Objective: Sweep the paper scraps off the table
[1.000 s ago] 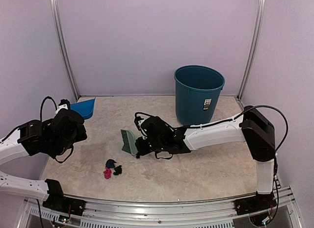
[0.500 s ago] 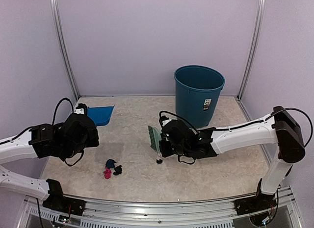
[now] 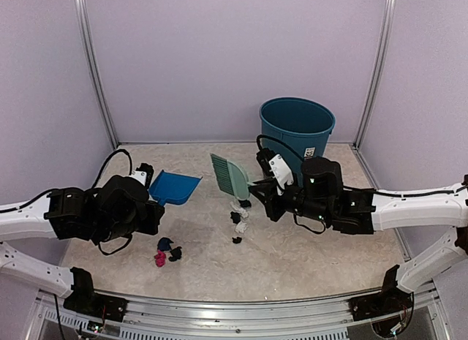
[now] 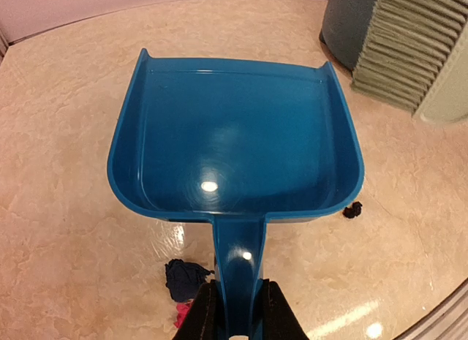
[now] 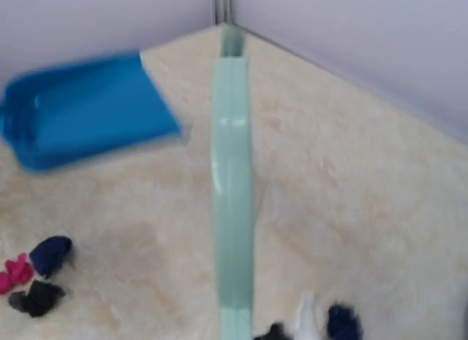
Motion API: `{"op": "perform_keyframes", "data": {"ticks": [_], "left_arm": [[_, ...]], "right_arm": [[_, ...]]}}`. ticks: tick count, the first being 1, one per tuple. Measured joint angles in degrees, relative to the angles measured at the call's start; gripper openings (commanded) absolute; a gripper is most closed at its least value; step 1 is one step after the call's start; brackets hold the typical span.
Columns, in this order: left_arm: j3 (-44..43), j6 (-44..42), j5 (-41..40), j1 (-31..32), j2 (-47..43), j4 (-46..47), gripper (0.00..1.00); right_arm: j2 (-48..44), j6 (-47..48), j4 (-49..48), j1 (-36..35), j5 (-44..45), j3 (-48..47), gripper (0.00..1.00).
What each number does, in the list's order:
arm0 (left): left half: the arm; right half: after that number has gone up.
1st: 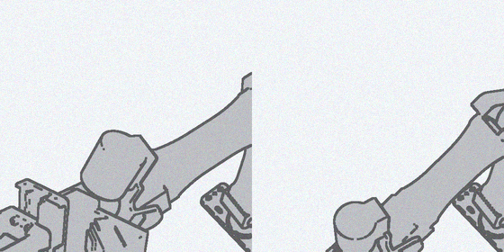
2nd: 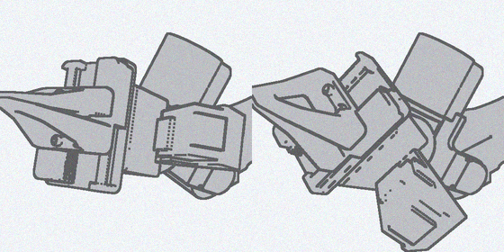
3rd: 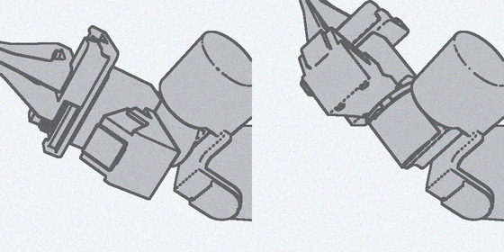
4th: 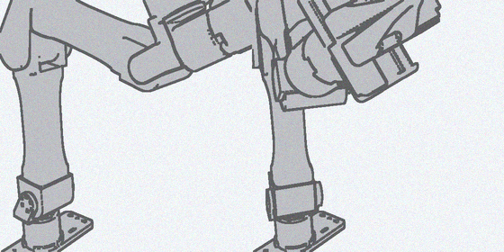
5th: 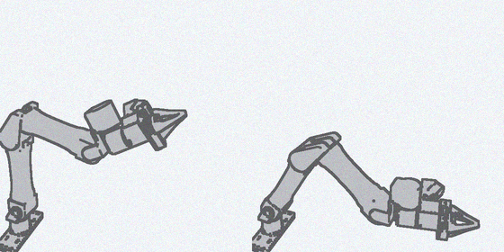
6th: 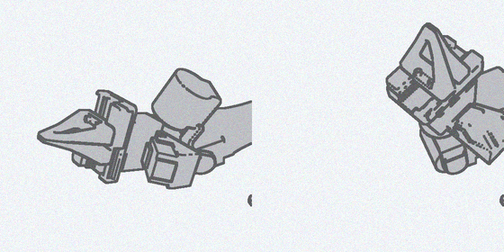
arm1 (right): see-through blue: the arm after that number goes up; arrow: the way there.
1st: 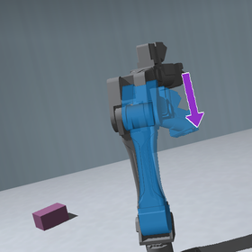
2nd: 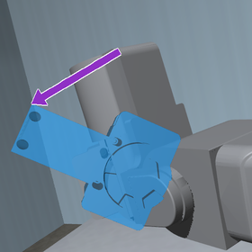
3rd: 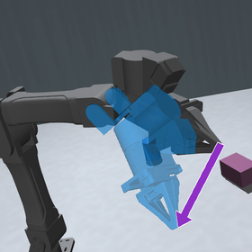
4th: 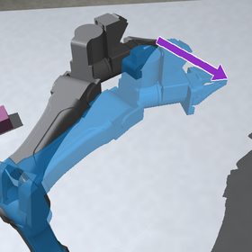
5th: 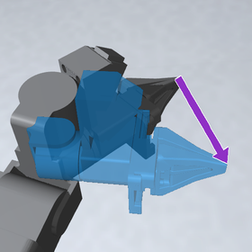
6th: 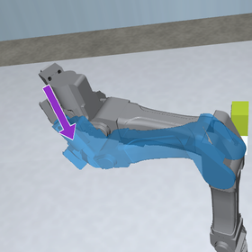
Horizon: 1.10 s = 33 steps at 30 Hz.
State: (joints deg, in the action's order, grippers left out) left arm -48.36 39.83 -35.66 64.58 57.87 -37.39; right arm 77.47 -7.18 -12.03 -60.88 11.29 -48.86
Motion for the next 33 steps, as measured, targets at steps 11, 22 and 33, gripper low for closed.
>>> {"op": "perform_keyframes", "data": {"ticks": [11, 22, 33], "left_arm": [[0.5, -3.3, 13.6, 4.5, -0.9, -0.3, 0.0], [1.2, -4.2, 20.1, 9.2, 7.2, 0.5, 0.0], [1.2, -4.7, 22.8, 9.4, 12.9, 1.7, 0.0]], "right_arm": [[5.5, 6.6, -3.6, 15.4, -19.8, -1.7, 0.0], [12.9, 14.7, -2.0, 17.3, -21.6, -5.2, 0.0], [18.8, 18.3, -2.4, 19.2, -20.0, -7.6, 0.0]]}}
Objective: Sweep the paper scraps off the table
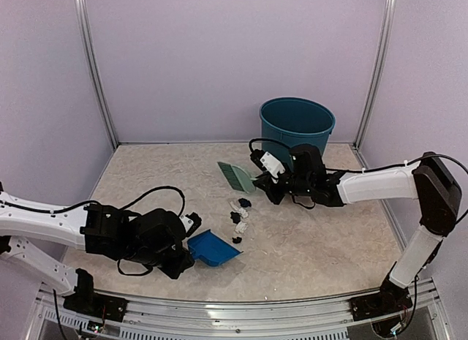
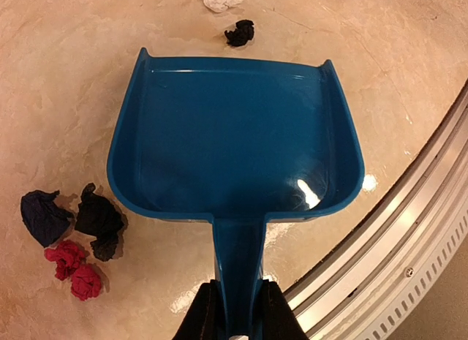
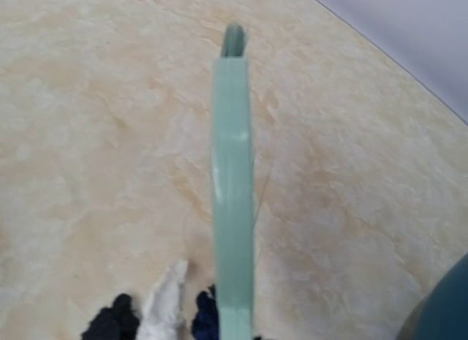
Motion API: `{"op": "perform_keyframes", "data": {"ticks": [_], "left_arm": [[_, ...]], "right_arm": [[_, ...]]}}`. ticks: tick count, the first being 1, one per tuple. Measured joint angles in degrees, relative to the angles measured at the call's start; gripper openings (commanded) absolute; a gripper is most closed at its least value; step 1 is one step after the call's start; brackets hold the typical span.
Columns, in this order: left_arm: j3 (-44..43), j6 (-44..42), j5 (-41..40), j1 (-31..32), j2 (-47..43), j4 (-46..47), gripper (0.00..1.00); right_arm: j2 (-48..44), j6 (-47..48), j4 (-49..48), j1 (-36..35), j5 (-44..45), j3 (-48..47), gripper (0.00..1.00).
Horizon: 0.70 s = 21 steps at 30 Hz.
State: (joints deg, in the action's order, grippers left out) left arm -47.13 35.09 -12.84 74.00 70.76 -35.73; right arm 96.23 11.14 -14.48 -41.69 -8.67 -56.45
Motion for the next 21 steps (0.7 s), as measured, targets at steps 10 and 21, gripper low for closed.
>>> {"op": "perform_keyframes", "data": {"ticks": [10, 21], "left_arm": [[-0.2, -1.3, 1.0, 0.0, 5.2, 0.3, 0.0], [-2.3, -2.4, 2.6, -1.5, 10.7, 1.8, 0.0]], "right_arm": [[3.4, 2.1, 1.0, 1.3, -0.7, -0.7, 0.0], [4.1, 4.4, 2.4, 1.6, -1.6, 0.1, 0.0]]}}
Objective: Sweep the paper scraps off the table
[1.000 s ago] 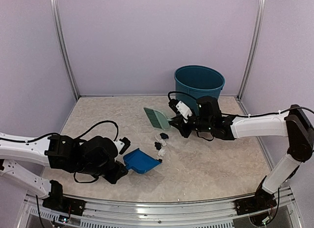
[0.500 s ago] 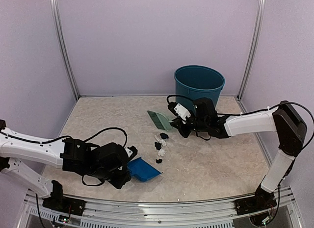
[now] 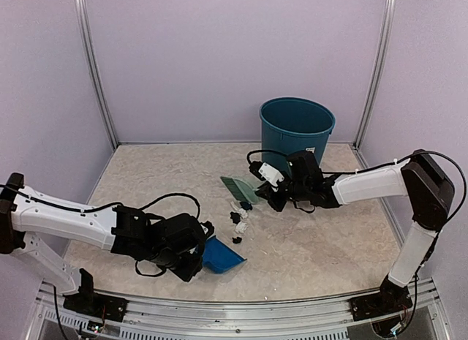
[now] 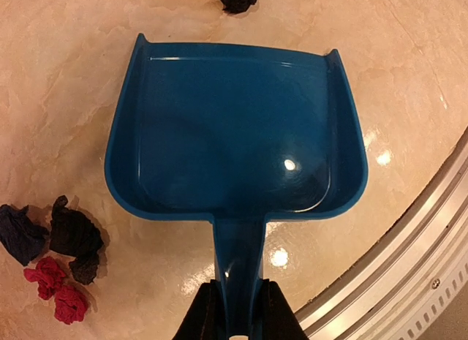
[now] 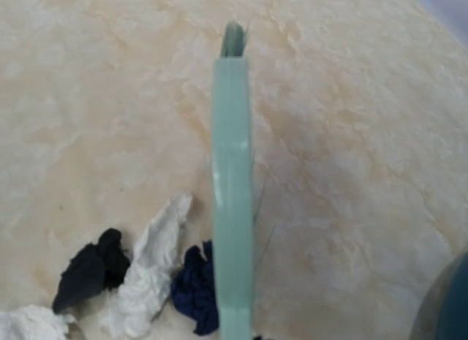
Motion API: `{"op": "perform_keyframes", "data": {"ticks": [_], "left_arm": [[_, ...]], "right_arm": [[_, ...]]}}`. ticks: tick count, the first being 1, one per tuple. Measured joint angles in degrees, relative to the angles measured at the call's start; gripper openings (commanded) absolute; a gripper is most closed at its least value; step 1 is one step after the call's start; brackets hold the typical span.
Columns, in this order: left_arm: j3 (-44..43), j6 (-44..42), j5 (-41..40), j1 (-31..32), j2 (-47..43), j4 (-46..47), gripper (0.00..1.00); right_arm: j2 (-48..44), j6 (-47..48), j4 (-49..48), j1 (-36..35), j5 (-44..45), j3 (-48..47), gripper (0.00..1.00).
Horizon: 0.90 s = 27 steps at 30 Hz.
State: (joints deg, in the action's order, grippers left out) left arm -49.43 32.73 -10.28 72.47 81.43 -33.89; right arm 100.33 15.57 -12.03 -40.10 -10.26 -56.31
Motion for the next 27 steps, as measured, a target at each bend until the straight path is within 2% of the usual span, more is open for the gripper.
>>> {"op": "perform_keyframes", "data": {"ticks": [6, 17, 27], "left_arm": [[-1.8, -0.3, 0.4, -1.1, 2.7, 0.6, 0.0], [-2.7, -1.3, 1.1, -3.9, 3.9, 1.3, 0.0], [-4.0, -1.8, 0.5, -5.2, 6.6, 1.9, 0.0]], "right_arm": [[-0.3, -0.4, 0.2, 0.0, -0.8, 0.0, 0.0], [-1.9, -2.9, -3.2, 1.2, 8.9, 2.2, 0.0], [1.7, -2.1, -6.6, 1.6, 3.1, 3.9, 0.0]]}}
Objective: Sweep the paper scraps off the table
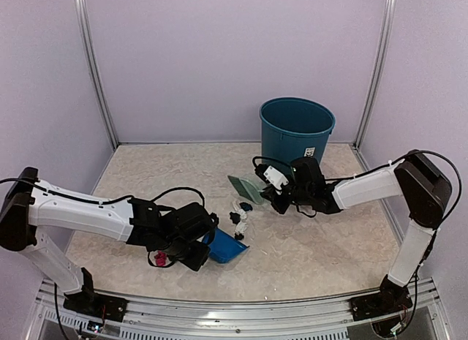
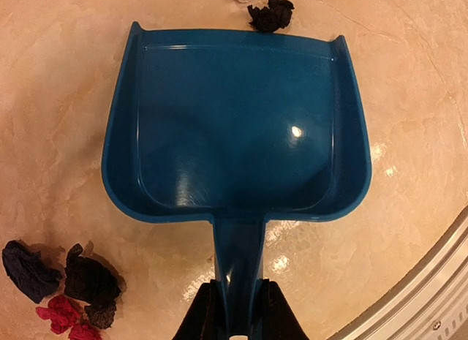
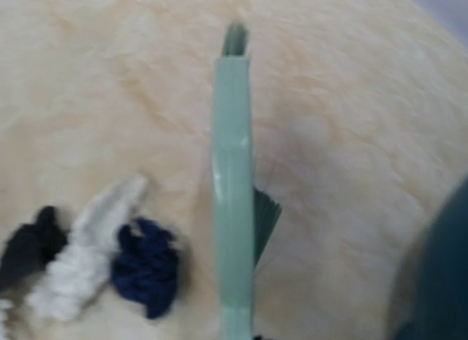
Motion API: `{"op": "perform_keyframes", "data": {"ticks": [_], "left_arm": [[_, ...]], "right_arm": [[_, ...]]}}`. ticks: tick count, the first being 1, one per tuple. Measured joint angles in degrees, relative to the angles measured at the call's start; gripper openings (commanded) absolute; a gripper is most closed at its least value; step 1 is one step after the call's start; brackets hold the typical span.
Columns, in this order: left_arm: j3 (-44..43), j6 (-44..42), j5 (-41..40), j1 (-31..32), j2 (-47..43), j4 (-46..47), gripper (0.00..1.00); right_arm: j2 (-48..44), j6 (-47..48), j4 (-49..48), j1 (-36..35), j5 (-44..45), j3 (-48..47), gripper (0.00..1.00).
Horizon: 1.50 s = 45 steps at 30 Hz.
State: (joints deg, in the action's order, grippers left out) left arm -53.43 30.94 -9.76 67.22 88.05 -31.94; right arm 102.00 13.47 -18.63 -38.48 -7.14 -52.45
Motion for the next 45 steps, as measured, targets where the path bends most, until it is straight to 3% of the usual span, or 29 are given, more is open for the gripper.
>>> {"op": "perform_keyframes", "data": {"ticks": [10, 24, 33, 45], "left_arm": [[-0.4, -0.4, -1.0, -1.6, 2.7, 1.6, 0.0], [-0.4, -1.5, -1.2, -3.2, 3.3, 3.5, 0.0], [-0.4, -2.7, -1.4, -3.6, 3.5, 5.9, 0.0], [2.2, -2.9, -3.5, -3.7, 3.6, 11.5, 0.0]], "right_arm": [[1.2, 3.0, -0.5, 0.0, -11.5, -0.2, 0.0], [1.6, 1.7, 0.0, 0.0, -18.9, -0.1, 0.0], [0.0, -6.1, -1.7, 0.0, -21.4, 2.9, 0.0], [-0.8, -21.4, -11.0, 0.0, -21.9, 9.2, 0.0]]}}
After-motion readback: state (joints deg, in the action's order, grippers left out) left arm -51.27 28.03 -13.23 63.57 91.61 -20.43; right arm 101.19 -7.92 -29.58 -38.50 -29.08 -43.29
